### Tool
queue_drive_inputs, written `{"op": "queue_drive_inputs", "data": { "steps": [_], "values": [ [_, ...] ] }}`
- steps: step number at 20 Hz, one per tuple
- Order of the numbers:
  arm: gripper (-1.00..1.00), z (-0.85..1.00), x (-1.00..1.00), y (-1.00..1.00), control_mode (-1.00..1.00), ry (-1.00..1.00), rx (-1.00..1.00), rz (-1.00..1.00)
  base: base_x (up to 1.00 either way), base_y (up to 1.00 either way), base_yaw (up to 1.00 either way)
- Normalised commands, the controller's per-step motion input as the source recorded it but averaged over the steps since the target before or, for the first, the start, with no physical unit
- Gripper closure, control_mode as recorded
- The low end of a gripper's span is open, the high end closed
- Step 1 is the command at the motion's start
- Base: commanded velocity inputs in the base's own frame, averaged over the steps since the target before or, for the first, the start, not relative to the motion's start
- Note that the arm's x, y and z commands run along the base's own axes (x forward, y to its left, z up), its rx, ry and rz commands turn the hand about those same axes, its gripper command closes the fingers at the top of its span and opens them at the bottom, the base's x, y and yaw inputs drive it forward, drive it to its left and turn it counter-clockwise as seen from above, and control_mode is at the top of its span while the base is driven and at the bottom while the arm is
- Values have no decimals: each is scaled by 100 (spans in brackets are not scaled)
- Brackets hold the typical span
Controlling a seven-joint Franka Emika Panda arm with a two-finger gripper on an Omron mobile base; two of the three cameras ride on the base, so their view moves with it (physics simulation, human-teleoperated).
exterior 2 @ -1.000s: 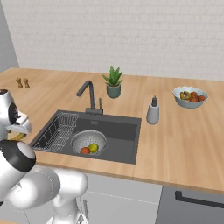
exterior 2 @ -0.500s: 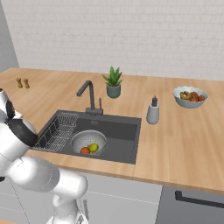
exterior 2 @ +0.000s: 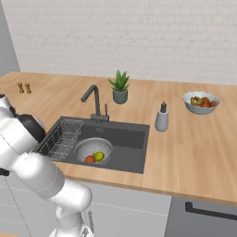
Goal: Put the colander in the sink, put the banana, pear, orange in the colander, and turn on the sink faucet and pour water over the colander.
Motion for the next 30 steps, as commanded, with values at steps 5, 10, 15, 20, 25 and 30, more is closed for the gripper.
{"op": "queue_drive_inputs", "data": {
  "steps": [5,10,15,20,25,30],
  "values": [
    [-100,-29,10,0,-100,0,0,0,0,0,0],
    [-100,-16,22,14,-100,0,0,0,0,0,0],
    [-100,-15,21,15,-100,0,0,0,0,0,0],
    [-100,-17,20,18,-100,0,0,0,0,0,0],
    [-100,-13,22,15,-100,0,0,0,0,0,0],
    [-100,-14,19,5,-100,2,-1,0,0,0,0]
  ]
}}
